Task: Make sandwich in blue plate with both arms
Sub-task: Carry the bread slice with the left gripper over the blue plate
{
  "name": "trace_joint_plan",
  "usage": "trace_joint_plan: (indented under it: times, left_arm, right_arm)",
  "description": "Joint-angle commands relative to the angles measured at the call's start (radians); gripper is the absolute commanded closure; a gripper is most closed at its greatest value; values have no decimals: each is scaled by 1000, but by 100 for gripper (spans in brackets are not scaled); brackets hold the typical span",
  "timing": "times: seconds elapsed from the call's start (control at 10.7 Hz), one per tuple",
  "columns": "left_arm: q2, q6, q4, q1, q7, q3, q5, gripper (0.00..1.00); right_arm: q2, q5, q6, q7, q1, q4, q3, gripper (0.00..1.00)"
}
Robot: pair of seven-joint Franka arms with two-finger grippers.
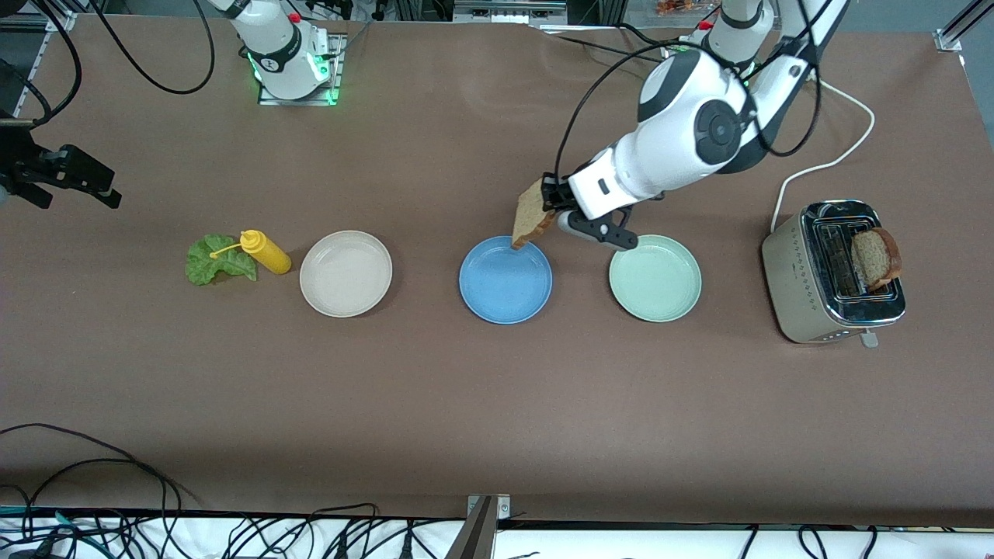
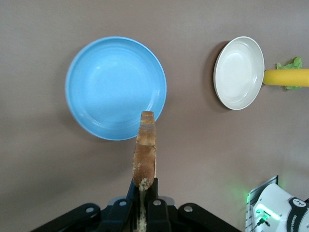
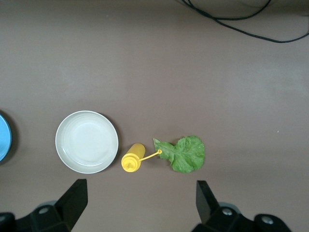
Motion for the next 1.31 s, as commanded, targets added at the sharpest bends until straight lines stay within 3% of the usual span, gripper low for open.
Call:
trace_joint_plan:
  times: [0.0,0.37,0.75,1.21]
  left_arm:
    - [123,189,26,-70,-12,3,-53,100]
    - [218,341,34,-83,-2,3,-53,100]
    - [329,360,109,-75,4,3,-80,100]
    - [378,361,132,-69,95,6,-169,100]
  right_arm:
    - [1,9,-9,3,-1,13,6,0]
    - [4,7,-11,3,2,11,6,0]
    - [12,4,-11,3,8,11,14,0]
    - [24,7,-14,-2,27,11,20,0]
